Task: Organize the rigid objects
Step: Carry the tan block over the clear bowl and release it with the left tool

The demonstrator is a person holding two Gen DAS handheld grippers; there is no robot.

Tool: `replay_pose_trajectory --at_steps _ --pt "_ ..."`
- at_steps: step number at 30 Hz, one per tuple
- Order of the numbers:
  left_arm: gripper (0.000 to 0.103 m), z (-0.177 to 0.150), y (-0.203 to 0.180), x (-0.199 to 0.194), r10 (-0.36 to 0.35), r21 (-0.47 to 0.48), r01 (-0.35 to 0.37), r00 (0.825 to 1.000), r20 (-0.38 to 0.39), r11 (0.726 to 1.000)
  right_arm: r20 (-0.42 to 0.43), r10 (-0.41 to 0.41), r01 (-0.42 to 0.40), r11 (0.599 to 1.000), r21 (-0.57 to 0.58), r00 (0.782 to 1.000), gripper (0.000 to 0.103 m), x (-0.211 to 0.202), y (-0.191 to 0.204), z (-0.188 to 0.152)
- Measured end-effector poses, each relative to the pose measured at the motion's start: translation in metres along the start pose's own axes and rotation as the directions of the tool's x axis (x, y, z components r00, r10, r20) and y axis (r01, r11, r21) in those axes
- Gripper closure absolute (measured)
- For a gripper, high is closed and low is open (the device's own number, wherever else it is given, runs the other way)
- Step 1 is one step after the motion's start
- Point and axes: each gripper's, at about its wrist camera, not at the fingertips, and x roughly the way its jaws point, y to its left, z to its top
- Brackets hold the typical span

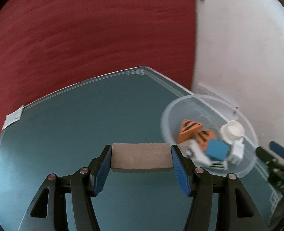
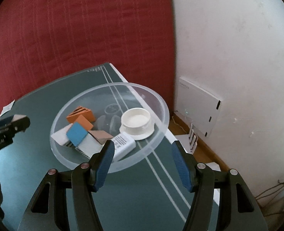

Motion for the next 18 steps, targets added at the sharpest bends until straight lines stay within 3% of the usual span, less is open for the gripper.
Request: replay_pose_trajectory --at_steps 14,18 --pt "0.040 0.019 -0.071 0.023 -0.067 0.050 0.069 0.997 -0.030 0.996 -0.025 0.000 0.001 0.997 0.076 1.000 0.040 0.005 -0.040 -0.017" --pt "0.040 0.021 -0.084 0.030 -0.072 0.057 0.075 0.996 -0.042 0.996 -0.036 -0.002 0.006 0.995 0.103 0.999 0.034 0.007 -0.046 -0.020"
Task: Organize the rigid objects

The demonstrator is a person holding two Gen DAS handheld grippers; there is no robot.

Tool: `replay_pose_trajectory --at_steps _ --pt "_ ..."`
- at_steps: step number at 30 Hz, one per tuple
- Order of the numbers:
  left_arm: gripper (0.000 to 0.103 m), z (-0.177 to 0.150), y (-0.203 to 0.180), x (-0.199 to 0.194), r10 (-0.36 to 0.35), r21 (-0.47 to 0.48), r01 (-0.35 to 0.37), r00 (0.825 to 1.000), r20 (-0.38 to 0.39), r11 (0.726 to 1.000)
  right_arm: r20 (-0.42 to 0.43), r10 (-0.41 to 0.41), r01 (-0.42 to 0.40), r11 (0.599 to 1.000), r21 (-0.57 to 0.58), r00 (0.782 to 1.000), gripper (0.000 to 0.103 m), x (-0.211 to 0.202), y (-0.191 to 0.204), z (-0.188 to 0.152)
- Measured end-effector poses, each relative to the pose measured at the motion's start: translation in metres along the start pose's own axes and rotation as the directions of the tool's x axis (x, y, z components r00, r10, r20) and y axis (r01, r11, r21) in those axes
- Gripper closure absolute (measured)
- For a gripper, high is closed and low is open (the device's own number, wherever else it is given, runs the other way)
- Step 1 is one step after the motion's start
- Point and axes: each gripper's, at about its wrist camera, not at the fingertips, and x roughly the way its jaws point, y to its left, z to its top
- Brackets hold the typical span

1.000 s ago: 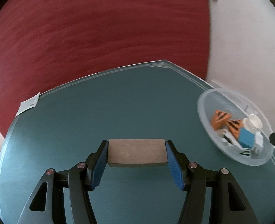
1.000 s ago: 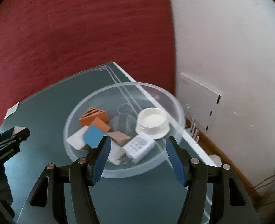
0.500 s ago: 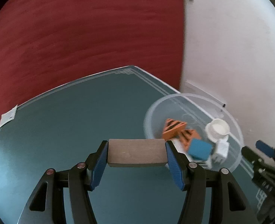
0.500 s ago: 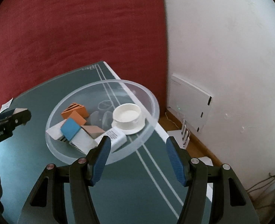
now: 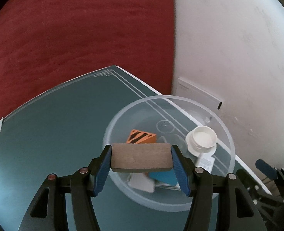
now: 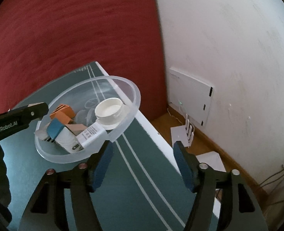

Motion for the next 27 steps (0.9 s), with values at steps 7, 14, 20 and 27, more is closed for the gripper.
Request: replay_pose_trajectory --at_steps 7,14,20,27 --pt "0.040 0.004 -0.019 0.006 -0.006 0.025 0.007 1.000 -0.003 1.000 0.005 -0.001 0.001 0.999 0.037 1.000 0.034 -0.004 -0.011 0.001" --pt "0.040 0.004 -0.026 0.009 -0.001 0.029 0.001 1.000 -0.011 1.000 -0.011 0.008 -0.007 0.999 0.049 1.000 0.033 -0.003 -0.016 -0.001" --pt "0.008 0.003 -0.018 0.004 0.006 0.001 -0.006 1.000 -0.001 1.000 -0.011 0.030 -0.030 0.998 0.056 0.999 0.017 -0.004 -0.017 -0.001" --pt "0.001 -0.001 0.007 -0.012 0.083 -0.047 -0.081 0.996 0.039 0.996 -0.010 0.074 -0.074 0.997 0.038 0.997 0.009 -0.002 -0.008 -0.003"
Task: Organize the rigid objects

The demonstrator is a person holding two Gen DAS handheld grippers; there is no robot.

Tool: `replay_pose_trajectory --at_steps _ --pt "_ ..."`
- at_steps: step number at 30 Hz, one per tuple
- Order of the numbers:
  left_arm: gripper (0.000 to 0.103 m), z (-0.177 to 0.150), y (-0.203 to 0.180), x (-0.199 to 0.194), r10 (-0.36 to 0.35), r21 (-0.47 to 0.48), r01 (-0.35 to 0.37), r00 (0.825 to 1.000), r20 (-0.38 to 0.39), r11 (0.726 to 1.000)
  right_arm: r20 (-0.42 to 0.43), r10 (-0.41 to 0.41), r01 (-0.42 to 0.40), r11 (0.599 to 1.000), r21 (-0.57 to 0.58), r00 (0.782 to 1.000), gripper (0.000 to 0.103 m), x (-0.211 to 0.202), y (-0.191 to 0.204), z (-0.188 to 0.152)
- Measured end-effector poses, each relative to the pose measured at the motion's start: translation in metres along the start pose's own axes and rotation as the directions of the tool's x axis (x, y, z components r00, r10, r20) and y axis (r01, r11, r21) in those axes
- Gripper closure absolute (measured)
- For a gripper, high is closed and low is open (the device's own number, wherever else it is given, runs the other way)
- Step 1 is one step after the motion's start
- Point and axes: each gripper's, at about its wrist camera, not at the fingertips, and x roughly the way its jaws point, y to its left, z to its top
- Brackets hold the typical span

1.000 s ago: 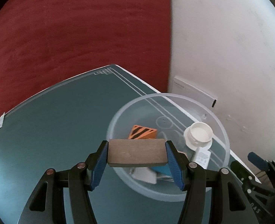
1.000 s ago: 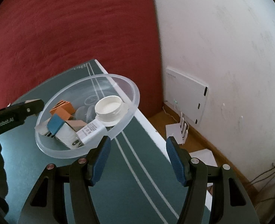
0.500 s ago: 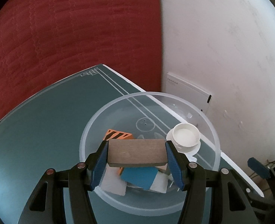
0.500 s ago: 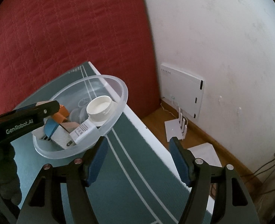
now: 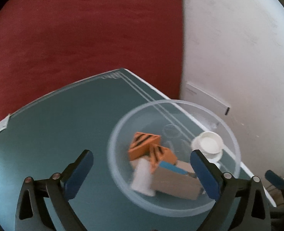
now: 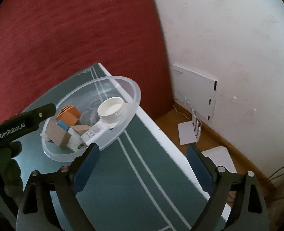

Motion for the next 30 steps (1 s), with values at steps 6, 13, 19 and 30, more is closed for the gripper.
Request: replay_pose_trajectory --at_steps 6,13,19,30 --pt "0.001 -0.007 0.020 -0.006 0.056 -0.027 -0.056 0.998 -0.004 0.998 0.001 0.030 -0.030 0.999 -0.045 1.000 0.007 -0.002 0.013 -0.002" --pt "0.001 -0.017 0.024 -0.025 0.113 -0.008 -0.113 0.993 0.037 0.994 -0.007 0.060 -0.061 0.993 -0.105 0.998 0.004 -0.006 0.029 -0.001" --pt "0.001 -0.029 0.008 -0.038 0.145 0.057 -0.149 0.987 0.073 0.987 -0.008 0.055 -0.056 0.986 -0.158 0.998 0.004 -0.015 0.039 0.002" --pt "0.001 -0.034 0.004 -0.044 0.106 0.047 -0.108 0.993 0.059 0.993 0.058 -0.009 0.022 0.973 -0.231 0.998 0.004 -0.026 0.050 0.007"
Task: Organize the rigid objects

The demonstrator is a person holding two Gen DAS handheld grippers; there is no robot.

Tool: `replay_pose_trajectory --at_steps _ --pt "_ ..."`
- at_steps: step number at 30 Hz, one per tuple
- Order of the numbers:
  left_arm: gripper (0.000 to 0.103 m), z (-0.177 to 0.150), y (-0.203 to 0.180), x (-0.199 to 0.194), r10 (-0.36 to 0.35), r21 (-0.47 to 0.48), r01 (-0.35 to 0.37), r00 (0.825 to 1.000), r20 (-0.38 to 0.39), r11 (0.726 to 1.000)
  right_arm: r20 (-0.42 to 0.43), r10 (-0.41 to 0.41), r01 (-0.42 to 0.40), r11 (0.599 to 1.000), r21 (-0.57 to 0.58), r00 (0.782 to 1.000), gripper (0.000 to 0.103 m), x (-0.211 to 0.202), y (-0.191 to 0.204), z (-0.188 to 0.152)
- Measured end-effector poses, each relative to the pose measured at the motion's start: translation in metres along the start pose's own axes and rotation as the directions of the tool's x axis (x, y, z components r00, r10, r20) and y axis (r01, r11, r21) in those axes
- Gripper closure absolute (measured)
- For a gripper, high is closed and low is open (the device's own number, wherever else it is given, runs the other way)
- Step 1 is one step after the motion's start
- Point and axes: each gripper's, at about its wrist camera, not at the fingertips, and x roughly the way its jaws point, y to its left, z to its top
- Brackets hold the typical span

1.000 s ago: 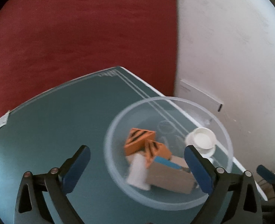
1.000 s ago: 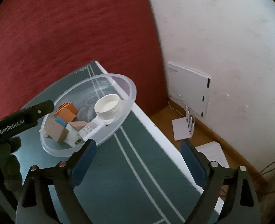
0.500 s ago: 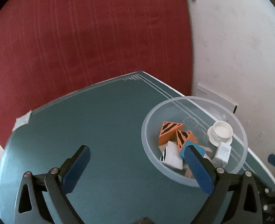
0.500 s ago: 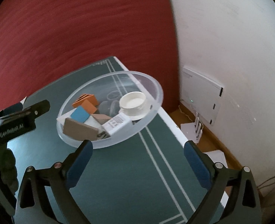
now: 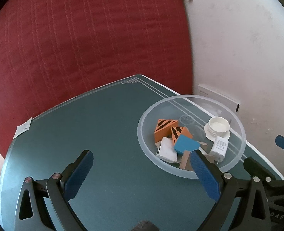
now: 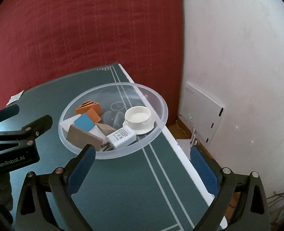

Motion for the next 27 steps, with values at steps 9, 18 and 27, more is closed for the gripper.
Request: replay_pose_trajectory --at_steps 9,18,27 --pt "0.001 -0.0022 -0.0007 0.0071 -0.012 -0.012 0.011 0.999 -0.030 1.000 -0.007 -0.022 0.021 1.000 -0.010 1.000 0.004 0.0008 0.0002 -0.0025" --pt "0.001 -0.0020 -0.0037 0.0098 -0.020 -0.015 0.020 0.999 -0.046 1.000 -0.019 -0.024 0.024 1.000 -0.003 1.000 0.004 0.0021 -0.0026 -0.0055" --pt "0.001 -0.0043 -0.0029 0.0105 -0.012 -0.018 0.011 0.998 -0.055 1.000 -0.033 -0.014 0.014 1.000 -0.011 0.999 0.004 0.0056 -0.0001 -0.0093"
